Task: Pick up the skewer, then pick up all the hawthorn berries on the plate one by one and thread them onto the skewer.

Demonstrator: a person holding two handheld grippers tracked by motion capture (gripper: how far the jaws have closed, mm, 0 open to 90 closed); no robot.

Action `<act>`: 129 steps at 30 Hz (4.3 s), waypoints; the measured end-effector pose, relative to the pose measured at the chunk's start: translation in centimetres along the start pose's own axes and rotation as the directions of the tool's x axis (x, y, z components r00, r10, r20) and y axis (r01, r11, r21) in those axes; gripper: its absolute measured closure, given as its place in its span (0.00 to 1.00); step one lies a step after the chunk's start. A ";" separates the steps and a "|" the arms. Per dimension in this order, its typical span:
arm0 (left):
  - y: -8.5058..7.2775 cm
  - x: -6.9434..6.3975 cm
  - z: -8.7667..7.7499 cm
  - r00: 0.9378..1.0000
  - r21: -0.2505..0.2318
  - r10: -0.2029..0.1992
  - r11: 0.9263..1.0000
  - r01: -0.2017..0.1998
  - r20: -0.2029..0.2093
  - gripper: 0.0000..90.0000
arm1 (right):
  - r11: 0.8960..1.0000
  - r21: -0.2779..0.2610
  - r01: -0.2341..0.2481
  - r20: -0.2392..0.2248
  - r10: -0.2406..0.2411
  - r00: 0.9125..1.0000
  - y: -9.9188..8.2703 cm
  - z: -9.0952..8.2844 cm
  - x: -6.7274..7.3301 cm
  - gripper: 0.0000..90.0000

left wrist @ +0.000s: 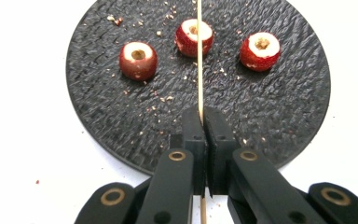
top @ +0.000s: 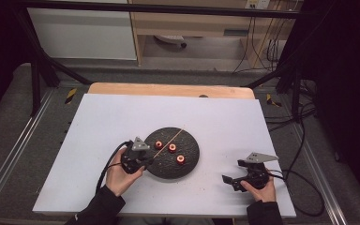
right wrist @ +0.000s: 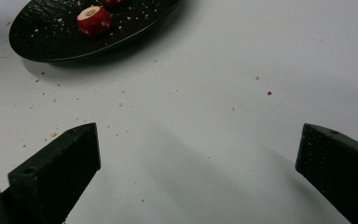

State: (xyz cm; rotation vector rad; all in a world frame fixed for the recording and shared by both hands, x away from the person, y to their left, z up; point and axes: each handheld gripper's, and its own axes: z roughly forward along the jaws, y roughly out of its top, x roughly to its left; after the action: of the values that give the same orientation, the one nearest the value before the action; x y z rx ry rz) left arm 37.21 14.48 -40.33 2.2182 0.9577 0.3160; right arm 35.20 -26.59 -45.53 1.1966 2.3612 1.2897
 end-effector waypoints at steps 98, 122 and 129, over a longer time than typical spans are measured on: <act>-10.2 4.1 -4.4 0.999 -0.222 -0.029 0.974 0.037 0.041 0.98 | 0.849 0.512 0.132 -0.057 -0.119 0.991 14.5 13.6 9.6 0.61; -10.2 4.0 -4.5 0.999 -0.222 -0.024 0.974 0.031 0.036 0.98 | 0.859 0.509 0.052 -0.034 -0.040 0.999 15.1 13.3 9.2 0.68; -10.2 3.9 -4.5 0.999 -0.225 -0.022 0.974 0.029 0.034 0.98 | 0.891 0.452 0.037 -0.032 -0.025 0.999 15.6 11.9 9.3 0.68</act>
State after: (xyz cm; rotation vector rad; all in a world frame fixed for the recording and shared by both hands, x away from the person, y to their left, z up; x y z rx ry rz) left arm 32.32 24.51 -44.16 1.9971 0.8871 0.3585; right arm 43.89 -7.84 -38.80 1.2514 2.7832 0.7605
